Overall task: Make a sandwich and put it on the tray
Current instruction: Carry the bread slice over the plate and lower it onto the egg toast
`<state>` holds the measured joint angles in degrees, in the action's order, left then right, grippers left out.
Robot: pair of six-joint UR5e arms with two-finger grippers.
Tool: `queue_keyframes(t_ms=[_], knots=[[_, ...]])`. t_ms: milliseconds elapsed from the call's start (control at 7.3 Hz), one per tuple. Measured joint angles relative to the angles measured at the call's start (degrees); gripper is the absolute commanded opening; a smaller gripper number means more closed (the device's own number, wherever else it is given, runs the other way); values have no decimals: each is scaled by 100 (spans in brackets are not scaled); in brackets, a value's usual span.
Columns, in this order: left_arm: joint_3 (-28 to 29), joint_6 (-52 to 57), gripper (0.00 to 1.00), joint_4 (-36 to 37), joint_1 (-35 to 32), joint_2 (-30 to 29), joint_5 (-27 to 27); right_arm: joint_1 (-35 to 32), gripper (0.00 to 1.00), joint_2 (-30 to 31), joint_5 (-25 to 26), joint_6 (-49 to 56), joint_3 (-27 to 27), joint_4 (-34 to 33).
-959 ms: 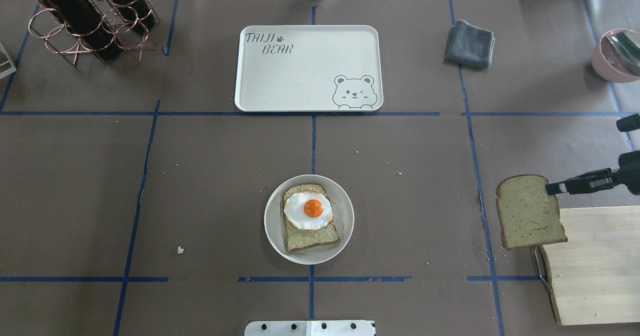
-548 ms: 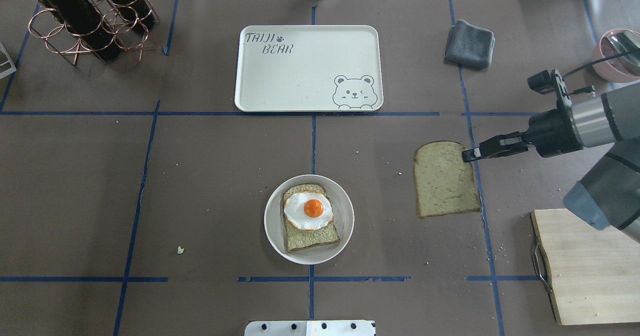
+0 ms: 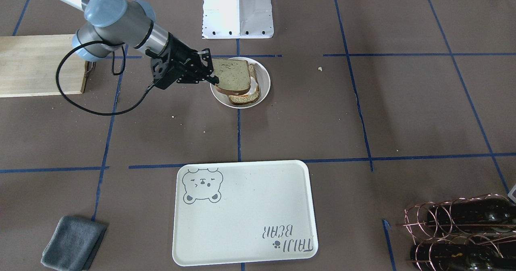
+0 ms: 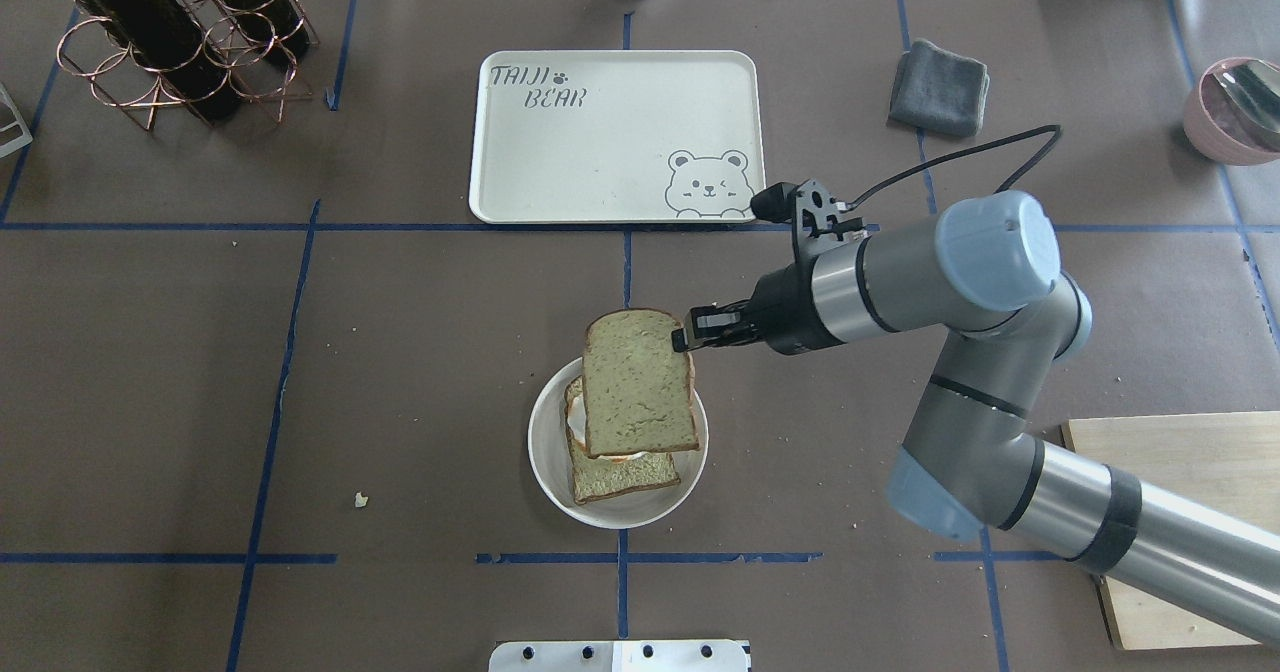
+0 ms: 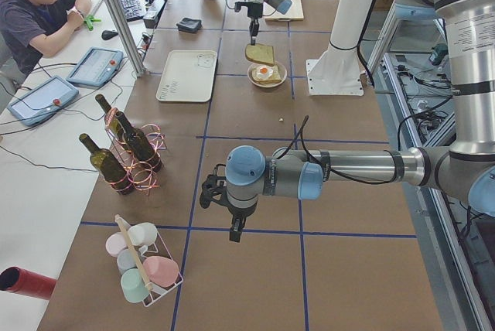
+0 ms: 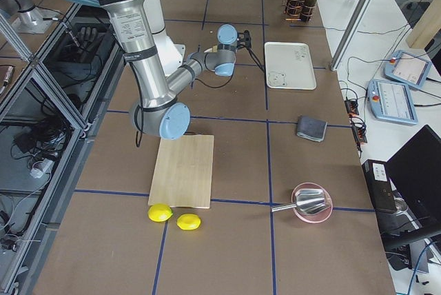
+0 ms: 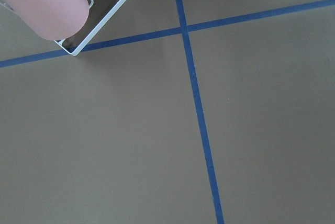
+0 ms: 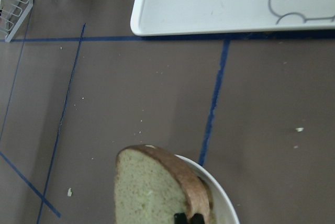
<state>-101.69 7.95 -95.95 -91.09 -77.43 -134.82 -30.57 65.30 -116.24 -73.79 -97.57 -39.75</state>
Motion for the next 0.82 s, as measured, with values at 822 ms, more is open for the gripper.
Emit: queue_keyframes(t_ms=[822], knots=[[0,5,100,-2,-5,0,0,505,0,-9,547,75,240,-190]])
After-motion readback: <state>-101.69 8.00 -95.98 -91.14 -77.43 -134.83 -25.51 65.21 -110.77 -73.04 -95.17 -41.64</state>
